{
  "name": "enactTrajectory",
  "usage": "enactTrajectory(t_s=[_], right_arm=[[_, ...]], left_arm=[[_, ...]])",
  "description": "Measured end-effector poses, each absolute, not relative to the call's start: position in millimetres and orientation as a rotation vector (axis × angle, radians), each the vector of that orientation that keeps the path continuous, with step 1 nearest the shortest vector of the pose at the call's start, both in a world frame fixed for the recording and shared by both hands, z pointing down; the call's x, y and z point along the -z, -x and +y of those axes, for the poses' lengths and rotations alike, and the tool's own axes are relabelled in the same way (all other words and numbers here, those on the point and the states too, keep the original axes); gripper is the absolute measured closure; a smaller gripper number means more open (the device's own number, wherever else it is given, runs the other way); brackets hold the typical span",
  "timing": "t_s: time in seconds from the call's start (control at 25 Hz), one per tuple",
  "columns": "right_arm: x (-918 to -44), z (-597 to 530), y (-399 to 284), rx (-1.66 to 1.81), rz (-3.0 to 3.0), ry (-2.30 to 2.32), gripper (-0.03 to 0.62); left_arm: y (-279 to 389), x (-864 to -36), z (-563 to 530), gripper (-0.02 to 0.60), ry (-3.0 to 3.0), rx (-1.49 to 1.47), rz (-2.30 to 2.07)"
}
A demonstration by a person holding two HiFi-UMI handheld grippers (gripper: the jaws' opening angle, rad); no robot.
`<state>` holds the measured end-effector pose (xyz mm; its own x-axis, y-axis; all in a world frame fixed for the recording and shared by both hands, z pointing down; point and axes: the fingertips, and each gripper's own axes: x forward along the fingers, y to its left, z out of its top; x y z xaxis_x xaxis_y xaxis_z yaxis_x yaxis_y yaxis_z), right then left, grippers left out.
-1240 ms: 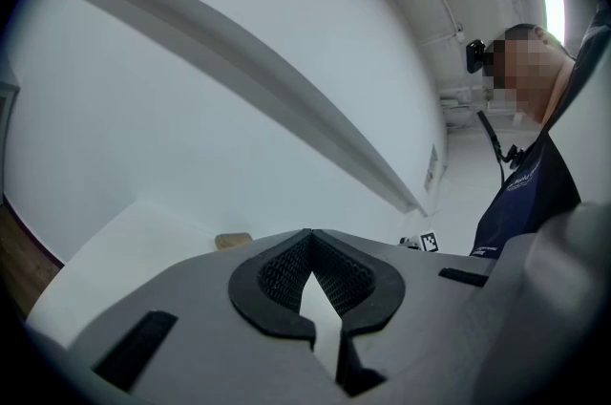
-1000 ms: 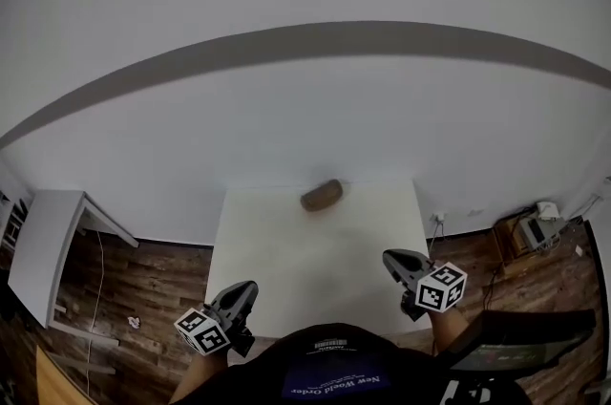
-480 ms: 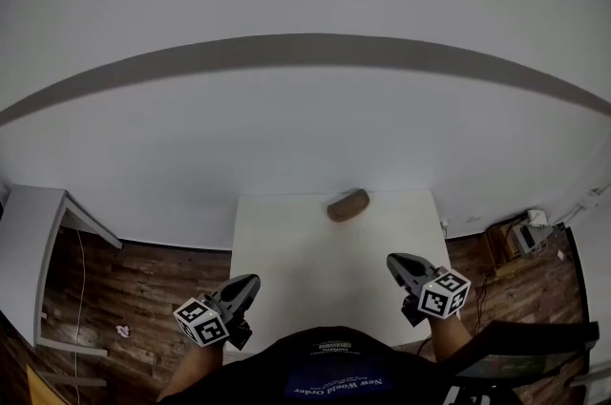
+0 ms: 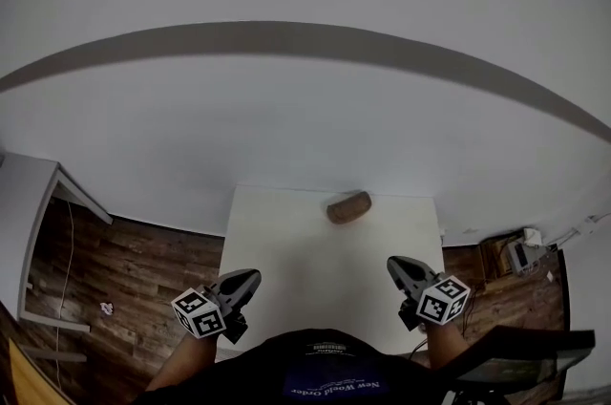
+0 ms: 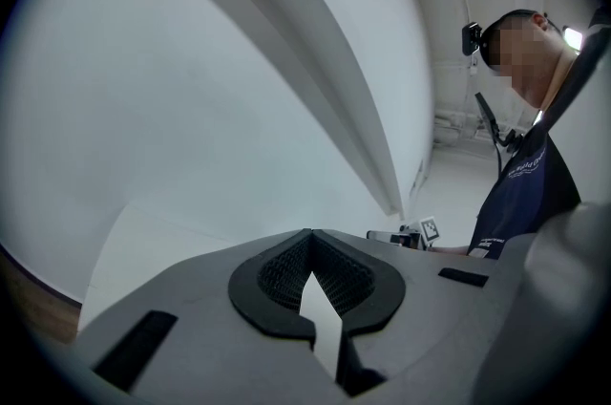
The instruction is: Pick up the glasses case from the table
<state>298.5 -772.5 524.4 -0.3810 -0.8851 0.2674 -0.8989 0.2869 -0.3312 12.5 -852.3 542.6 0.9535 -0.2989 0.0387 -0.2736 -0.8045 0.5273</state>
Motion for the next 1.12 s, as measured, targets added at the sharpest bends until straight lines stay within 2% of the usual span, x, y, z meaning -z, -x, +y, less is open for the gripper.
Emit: enactTrajectory(t_s=[0.36,0.76,0.8,1.12], right_arm=[[-554,-787,-392,-0.683,-2.608,-1.589,0.605],[-567,-777,-425,-0.735,-2.591,-1.667,0.605],[-569,-777,-430,-0.741,-2.581,-1.682,0.605],[-600,-795,-459,-0.788,-2.501,-1.765,0.605]], left_arm=[[-123,-545,-839,0.581,-2.569,-0.035,-0.528],[-186,-558,-868,0.583,-2.731,-0.357,-0.428],[-197,-564,-874,0.549,-2.741,-0.384,-0.399],[-272,-608,-948,0.455,-2.813,-0.501,-0.275]])
